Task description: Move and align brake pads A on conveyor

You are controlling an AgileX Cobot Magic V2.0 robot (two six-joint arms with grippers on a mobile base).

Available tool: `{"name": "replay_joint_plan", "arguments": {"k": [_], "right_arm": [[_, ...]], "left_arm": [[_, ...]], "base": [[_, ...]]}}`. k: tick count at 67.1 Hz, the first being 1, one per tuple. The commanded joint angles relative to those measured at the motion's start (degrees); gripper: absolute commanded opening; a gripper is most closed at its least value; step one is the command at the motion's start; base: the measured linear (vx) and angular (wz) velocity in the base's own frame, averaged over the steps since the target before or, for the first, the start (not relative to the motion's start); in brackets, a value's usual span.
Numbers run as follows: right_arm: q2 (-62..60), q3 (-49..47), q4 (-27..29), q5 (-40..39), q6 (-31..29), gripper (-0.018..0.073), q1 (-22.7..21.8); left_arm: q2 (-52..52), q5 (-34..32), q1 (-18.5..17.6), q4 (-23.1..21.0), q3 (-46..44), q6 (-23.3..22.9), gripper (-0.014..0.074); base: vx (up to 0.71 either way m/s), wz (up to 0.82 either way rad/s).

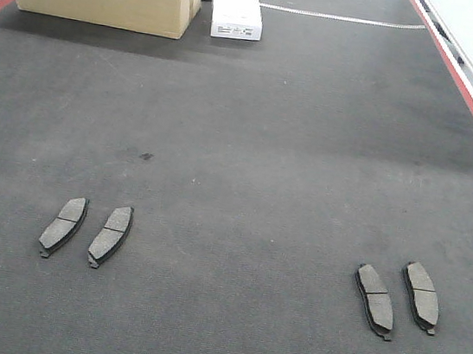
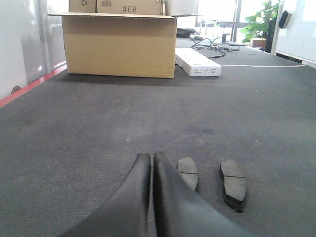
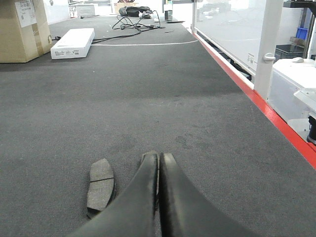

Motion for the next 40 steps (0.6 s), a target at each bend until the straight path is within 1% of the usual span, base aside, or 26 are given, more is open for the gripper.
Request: {"name": "replay_joint_plan", "arguments": {"k": [1,40], "right_arm": [[-0.71,0.69,-0.43,-4.28,-0.05,-0.0011,-0.21],[-0.71,0.69,-0.43,-4.28,-0.05,-0.0011,-0.21]], "left_arm": [[-0.84,-4.70,0.01,-0.49,1.05,0.13,-0.0006],[-0.84,-4.70,0.01,-0.49,1.05,0.13,-0.0006]], "base": [[0.00,0.00],[0.00,0.00]]}}
